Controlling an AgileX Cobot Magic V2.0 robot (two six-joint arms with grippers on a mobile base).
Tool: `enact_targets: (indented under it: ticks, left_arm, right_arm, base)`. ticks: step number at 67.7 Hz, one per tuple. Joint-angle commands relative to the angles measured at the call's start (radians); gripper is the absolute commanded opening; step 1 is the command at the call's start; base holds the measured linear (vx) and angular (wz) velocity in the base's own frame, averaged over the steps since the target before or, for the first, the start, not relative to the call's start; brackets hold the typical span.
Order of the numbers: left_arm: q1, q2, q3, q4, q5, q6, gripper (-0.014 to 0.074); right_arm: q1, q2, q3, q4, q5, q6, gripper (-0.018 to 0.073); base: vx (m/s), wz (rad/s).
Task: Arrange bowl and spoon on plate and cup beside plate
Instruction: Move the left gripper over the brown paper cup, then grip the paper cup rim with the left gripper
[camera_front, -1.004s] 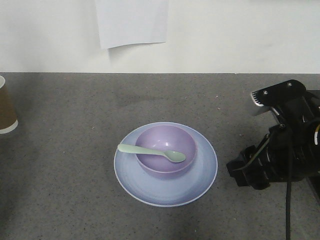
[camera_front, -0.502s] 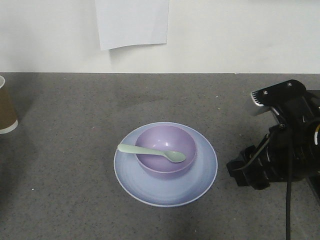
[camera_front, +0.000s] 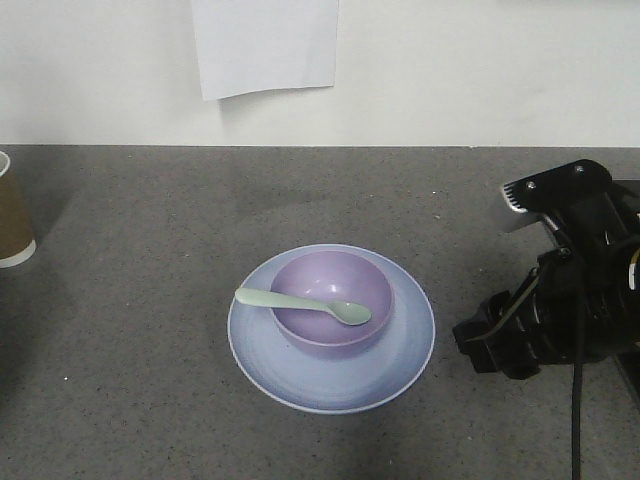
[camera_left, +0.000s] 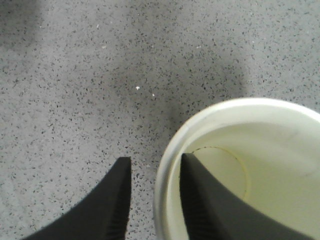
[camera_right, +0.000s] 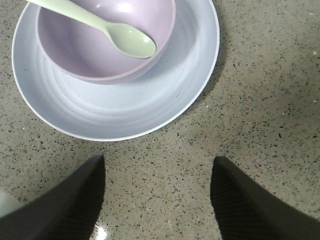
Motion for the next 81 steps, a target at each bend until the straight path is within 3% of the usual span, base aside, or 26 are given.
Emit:
enact_targets:
  ticks: [1,19,33,48,63,81]
  left_arm:
    - [-0.002,-0.057,-0.036,-0.014,-0.051,-0.002,0.0152]
    - [-0.002,-0.057,-0.036,-0.015,-0.066,-0.002,-0.0006]
    - [-0.006,-0.073,-0.036,-0.021,-0.062,-0.001,-0.0008]
    - [-0.018,-0.161,-0.036,-0.1,-0.021,0.026,-0.0008]
    - [-0.094,-0.229,-0.034,-0.146,0.055,0.058,-0.0008]
    - [-0.251,-0.251,-0.034,-0.176,0.108,0.062,-0.0008]
  right_arm:
    - [-0.005,-0.021,-0.025,0.005,-0.047,-0.005,0.0456]
    - [-0.005,-0.021,-0.025,0.005,-0.047,-0.005,0.0456]
    - [-0.005,-0.021,-0.025,0.005,-0.047,-0.005,0.0456]
    - [-0.005,-0.021,-0.025,0.005,-0.047,-0.005,0.0456]
    - [-0.005,-0.021,-0.025,0.005,-0.047,-0.005,0.0456]
    - [-0.005,-0.021,-0.025,0.005,-0.047,-0.005,0.0456]
  base:
    - [0.0,0.0]
    - [0.0,0.0]
    - [0.0,0.0]
    - [0.0,0.0]
    - [0.0,0.0]
    - [0.0,0.0]
